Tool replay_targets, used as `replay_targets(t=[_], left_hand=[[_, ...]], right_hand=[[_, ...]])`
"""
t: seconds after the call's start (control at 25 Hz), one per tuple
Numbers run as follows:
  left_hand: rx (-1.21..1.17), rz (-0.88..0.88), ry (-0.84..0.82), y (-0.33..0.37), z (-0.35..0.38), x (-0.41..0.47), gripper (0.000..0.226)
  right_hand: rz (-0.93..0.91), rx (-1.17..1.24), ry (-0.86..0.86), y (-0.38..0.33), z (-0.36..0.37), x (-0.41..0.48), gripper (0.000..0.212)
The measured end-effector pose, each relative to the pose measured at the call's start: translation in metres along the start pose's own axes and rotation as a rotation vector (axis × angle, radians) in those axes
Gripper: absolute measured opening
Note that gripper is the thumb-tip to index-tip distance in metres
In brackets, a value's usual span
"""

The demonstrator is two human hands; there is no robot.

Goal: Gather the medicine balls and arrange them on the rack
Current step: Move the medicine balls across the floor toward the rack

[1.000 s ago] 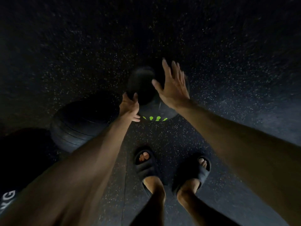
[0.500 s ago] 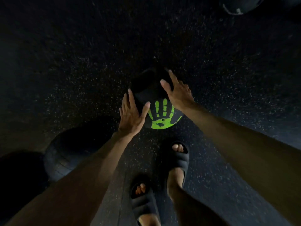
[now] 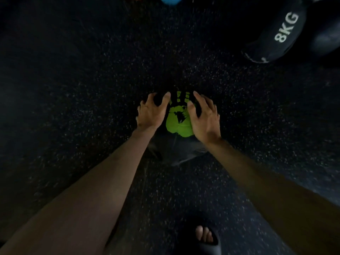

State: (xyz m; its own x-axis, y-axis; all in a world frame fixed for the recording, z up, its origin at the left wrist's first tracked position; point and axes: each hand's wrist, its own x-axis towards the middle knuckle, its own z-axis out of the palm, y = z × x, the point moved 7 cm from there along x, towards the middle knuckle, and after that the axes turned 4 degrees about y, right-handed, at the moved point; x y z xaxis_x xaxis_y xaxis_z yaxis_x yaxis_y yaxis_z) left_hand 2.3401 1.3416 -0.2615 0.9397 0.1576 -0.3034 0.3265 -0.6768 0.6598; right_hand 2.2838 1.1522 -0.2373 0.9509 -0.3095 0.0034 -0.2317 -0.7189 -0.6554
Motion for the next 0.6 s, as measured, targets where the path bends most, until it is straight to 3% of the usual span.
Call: replay_targets(t=[0.12, 0.24, 0.32, 0.44, 0.6], left_hand=[[-0.010, 0.282, 0.128, 0.030, -0.008, 0.004, 0.061], [0.115, 0.543, 0.194, 0.042, -0.004, -0.020, 0.061], [0.137, 0.488, 0.190, 0.041, 0.000, -0.014, 0.062], [0.135, 0.425, 0.118, 0.068, 0.004, 0.028, 0.061], [0.102, 0.265, -0.110, 0.099, 0.021, 0.105, 0.073]], right_hand=[[0.145, 0.097, -0.065, 0.001, 0.003, 0.068, 0.054], [0.276, 0.151, -0.109, 0.007, 0.003, 0.106, 0.044], [0.335, 0.187, -0.073, 0.018, 0.001, 0.123, 0.033], [0.370, 0.211, 0.043, 0.031, -0.004, 0.151, 0.032], [0.214, 0.202, 0.097, 0.014, -0.014, 0.184, 0.030]])
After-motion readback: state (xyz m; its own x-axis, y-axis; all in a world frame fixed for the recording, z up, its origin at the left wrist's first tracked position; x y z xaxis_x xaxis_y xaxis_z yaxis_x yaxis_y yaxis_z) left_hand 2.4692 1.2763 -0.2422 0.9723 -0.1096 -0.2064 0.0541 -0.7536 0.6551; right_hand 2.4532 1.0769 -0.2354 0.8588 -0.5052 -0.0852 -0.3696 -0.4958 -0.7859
